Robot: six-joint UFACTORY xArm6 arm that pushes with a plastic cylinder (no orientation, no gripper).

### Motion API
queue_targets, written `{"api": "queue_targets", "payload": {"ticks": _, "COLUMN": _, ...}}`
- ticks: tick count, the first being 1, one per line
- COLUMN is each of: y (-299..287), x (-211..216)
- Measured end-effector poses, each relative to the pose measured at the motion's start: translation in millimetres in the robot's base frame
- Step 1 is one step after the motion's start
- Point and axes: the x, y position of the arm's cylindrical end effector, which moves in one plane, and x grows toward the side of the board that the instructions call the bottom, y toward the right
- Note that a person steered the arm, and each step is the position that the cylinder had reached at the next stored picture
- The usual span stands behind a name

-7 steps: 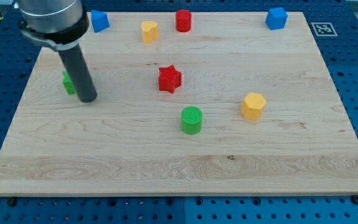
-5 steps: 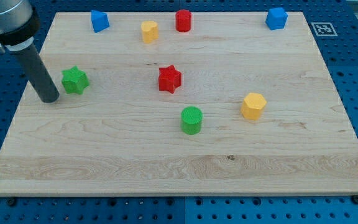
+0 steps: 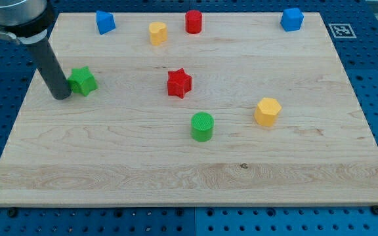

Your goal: Move the heart vertically to the red star

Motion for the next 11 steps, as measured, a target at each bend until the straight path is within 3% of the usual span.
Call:
{"api": "queue_targets", "payload": {"ticks": 2, "y": 55, "x": 47}}
{"api": "queue_targets", "payload": {"ticks": 3, "y": 87, "x": 47}}
{"api": "queue_targets", "payload": {"ticks": 5, "y": 91, "x": 40}}
{"api": "queue_targets", "payload": {"ticks": 11, "y": 135, "x": -111}}
